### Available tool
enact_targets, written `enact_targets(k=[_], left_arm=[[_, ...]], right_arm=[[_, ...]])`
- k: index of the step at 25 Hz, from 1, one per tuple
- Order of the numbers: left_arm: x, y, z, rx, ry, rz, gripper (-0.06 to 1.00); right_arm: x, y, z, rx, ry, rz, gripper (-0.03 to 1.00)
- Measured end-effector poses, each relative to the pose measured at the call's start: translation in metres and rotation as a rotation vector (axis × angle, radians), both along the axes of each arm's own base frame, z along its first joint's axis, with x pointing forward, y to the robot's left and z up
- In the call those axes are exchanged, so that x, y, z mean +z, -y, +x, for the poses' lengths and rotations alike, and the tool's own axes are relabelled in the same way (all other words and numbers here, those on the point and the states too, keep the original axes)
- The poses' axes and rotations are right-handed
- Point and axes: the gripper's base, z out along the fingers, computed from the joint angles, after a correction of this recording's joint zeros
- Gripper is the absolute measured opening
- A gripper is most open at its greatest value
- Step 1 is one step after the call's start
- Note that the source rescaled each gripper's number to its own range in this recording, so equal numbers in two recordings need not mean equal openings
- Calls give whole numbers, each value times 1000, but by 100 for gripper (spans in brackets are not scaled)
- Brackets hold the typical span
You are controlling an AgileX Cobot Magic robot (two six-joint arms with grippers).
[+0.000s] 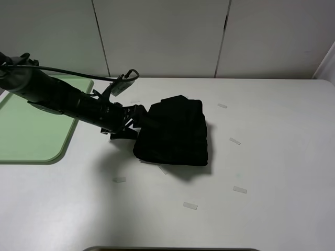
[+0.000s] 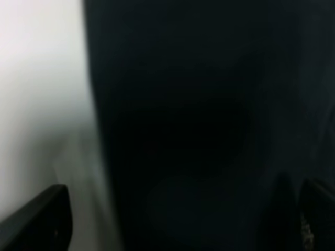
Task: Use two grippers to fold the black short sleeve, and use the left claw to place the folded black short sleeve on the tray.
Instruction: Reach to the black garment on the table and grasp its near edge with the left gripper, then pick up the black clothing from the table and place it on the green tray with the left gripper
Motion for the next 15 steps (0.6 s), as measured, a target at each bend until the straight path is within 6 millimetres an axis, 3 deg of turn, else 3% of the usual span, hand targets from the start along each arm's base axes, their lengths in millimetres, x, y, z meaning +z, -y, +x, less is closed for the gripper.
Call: enact_targets(k=[4, 7, 13, 15], left_arm=[[-6, 16, -1, -22, 26, -43, 81], [-9, 25, -2, -19, 43, -39, 71], [-14, 29, -1, 7, 64, 32, 22], [-14, 30, 0, 10, 71, 43, 17]], right_arm=[[0, 0, 0, 0, 0, 1, 100], [0, 0, 0, 0, 0, 1, 100], [0, 0, 0, 0, 0, 1, 100], [0, 0, 0, 0, 0, 1, 100]])
